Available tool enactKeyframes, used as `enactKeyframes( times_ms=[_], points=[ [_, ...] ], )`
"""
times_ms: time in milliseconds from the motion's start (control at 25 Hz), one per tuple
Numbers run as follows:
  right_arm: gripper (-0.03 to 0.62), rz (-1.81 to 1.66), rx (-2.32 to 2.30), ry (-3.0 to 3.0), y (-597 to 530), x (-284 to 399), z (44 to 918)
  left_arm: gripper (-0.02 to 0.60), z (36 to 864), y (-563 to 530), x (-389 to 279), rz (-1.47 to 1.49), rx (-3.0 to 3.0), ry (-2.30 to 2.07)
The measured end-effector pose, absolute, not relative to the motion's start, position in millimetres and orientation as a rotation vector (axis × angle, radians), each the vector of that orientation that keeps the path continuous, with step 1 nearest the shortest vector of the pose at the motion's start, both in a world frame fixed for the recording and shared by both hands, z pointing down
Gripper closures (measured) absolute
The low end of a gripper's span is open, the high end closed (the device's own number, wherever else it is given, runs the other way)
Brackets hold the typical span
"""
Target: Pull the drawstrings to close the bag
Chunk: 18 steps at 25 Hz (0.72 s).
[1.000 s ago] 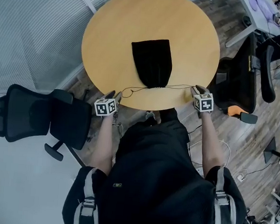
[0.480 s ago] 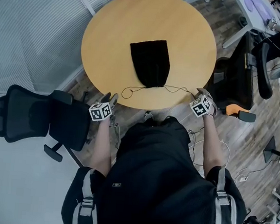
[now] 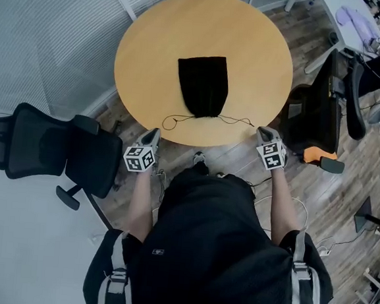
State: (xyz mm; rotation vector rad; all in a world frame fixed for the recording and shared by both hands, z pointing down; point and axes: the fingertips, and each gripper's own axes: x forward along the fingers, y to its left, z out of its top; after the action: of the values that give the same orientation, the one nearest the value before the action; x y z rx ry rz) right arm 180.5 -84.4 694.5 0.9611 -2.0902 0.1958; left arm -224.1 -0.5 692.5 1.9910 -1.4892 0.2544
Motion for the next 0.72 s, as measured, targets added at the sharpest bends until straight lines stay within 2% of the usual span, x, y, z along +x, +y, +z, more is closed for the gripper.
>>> enactKeyframes(
  times_ms=[280, 720],
  points=[
    [0.533, 0.359, 0.908, -2.387, -51.7, 154.1, 636.4, 0.563, 627.5, 16.4, -167.4, 0.238, 2.186, -1.487],
    [0.536, 0.169, 0.775, -2.568, -14.1, 125.7, 562.9, 0.563, 559.6, 52.6, -86.6, 0.163, 2.354, -1.364]
  ],
)
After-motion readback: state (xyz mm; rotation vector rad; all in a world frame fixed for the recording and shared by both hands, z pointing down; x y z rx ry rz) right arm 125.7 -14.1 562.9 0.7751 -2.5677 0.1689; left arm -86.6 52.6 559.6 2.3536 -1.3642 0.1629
